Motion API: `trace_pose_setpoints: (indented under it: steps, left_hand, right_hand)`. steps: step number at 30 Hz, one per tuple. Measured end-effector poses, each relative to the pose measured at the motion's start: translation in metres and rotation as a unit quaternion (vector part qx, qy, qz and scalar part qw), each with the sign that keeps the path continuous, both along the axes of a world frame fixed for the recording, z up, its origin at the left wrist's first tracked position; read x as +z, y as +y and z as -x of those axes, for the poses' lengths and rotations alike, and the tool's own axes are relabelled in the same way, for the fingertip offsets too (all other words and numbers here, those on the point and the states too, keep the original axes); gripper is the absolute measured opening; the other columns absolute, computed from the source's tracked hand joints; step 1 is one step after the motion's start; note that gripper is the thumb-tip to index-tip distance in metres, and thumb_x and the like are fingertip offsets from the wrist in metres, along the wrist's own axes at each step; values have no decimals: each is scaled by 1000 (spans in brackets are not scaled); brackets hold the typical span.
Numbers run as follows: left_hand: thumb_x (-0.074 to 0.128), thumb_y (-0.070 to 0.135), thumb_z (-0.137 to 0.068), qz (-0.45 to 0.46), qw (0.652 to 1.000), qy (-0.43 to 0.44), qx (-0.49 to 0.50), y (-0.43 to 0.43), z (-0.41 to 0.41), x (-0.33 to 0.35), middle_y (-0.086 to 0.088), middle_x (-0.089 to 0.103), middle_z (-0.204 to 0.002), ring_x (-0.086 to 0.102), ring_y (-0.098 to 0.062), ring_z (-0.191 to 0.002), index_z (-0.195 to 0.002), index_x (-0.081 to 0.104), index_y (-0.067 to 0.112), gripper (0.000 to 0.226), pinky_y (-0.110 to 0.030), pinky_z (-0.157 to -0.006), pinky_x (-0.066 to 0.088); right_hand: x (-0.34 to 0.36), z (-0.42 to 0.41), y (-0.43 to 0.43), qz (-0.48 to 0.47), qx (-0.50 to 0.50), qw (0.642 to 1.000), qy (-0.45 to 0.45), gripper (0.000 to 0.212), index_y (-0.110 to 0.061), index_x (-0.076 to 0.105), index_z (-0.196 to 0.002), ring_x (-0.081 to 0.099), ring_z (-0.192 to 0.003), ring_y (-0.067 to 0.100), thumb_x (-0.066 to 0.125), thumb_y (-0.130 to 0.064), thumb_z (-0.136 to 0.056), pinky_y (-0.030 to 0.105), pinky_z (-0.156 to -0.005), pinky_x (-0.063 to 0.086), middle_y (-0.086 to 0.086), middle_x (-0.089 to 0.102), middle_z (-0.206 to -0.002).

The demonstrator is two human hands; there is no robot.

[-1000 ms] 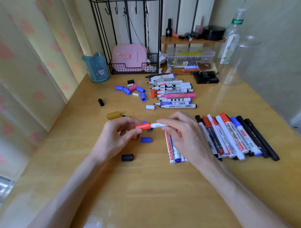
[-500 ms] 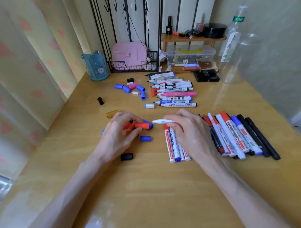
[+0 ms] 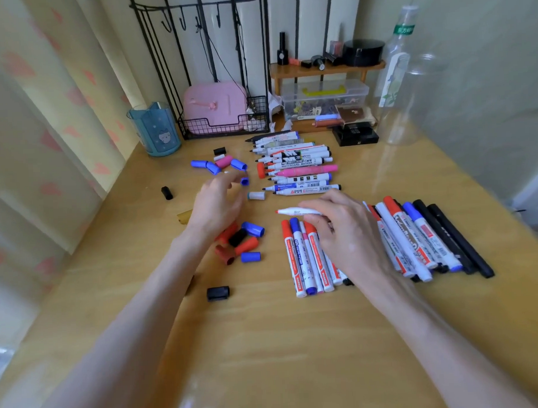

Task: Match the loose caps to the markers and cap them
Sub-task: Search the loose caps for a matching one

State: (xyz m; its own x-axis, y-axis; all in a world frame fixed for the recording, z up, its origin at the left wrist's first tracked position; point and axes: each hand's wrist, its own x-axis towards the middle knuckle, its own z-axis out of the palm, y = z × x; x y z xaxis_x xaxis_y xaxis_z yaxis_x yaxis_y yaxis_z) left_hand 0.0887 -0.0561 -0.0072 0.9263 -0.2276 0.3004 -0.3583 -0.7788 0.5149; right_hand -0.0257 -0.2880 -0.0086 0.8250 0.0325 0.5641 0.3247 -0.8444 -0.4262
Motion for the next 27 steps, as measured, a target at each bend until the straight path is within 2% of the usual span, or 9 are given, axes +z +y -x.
trace_pose_setpoints:
  steps: [3, 8, 13, 15, 17, 19, 21, 24, 27]
  left_hand:
    - [53, -1, -94, -65, 997, 38, 5, -13, -31, -2, -9, 55, -147, 55, -34, -129, -142, 62, 26, 56, -40, -96, 44]
    - [53, -9, -90, -142, 990, 21, 2, -9, -62, -12, -14, 50, -151, 53, -38, -132, -132, 70, 27, 57, -46, -103, 47]
    - [73, 3, -90, -142, 989, -50, -17, 3, -64, -12, -18, 58, -126, 54, -42, -117, -114, 78, 16, 28, -50, -101, 46]
    - [80, 8, -87, -118, 987, -93, -52, 7, -52, -11, -16, 57, -125, 54, -39, -116, -108, 78, 15, 22, -49, -102, 44]
    - [78, 15, -91, -60, 987, -114, -97, 11, -32, -5, -6, 63, -123, 59, -29, -115, -107, 73, 17, 17, -39, -99, 45]
    - [73, 26, -96, -11, 988, -92, -124, 13, -4, 1, 7, 68, -110, 64, -15, -100, -109, 66, 21, 15, -32, -87, 48]
    - [72, 35, -96, 1, 989, -72, -126, 16, 19, 3, 13, 68, -100, 62, -10, -85, -110, 64, 26, 18, -30, -79, 50]
    - [74, 36, -94, -8, 994, -40, -100, 29, 34, -2, 14, 69, -98, 64, -14, -88, -108, 67, 29, 17, -34, -77, 51]
    - [77, 38, -92, -24, 995, 13, -96, 45, 33, -9, 20, 68, -98, 62, -6, -89, -104, 72, 30, 16, -30, -79, 47]
  right_hand:
    - [0, -1, -4, -10, -7, 1000, -1, 25, -23, 78, -116, 67, -87, 22, 74, -14, -93, 42, -76, 56, -4, 66, -97]
    - [2, 0, -7, -14, -10, 1000, 4, 26, -23, 77, -118, 67, -88, 21, 73, -14, -95, 44, -79, 55, -4, 66, -99]
    - [4, 0, -5, -11, -17, 1000, 1, 25, -22, 77, -118, 66, -87, 22, 74, -14, -94, 44, -81, 55, -4, 66, -98]
    - [4, 0, -5, -11, -18, 1000, 1, 25, -22, 77, -118, 66, -87, 21, 74, -15, -94, 44, -81, 55, -4, 66, -98]
    - [4, 1, -4, -13, -16, 1000, -2, 25, -23, 77, -118, 66, -86, 21, 74, -15, -94, 45, -80, 55, -4, 66, -98]
    - [3, 2, -2, -19, -7, 1000, -9, 25, -22, 77, -118, 65, -87, 21, 74, -14, -94, 46, -79, 55, -3, 66, -98]
    - [3, 2, 0, -17, -1, 1000, -14, 25, -23, 77, -118, 64, -89, 20, 73, -15, -94, 46, -80, 53, -4, 65, -98]
    - [0, 1, 2, -16, -2, 1000, -16, 26, -23, 77, -118, 63, -90, 20, 74, -14, -94, 45, -80, 53, -4, 65, -97]
    - [-3, -1, 2, -16, 0, 1000, -9, 25, -24, 77, -118, 64, -93, 20, 74, -15, -94, 45, -79, 54, -4, 65, -99]
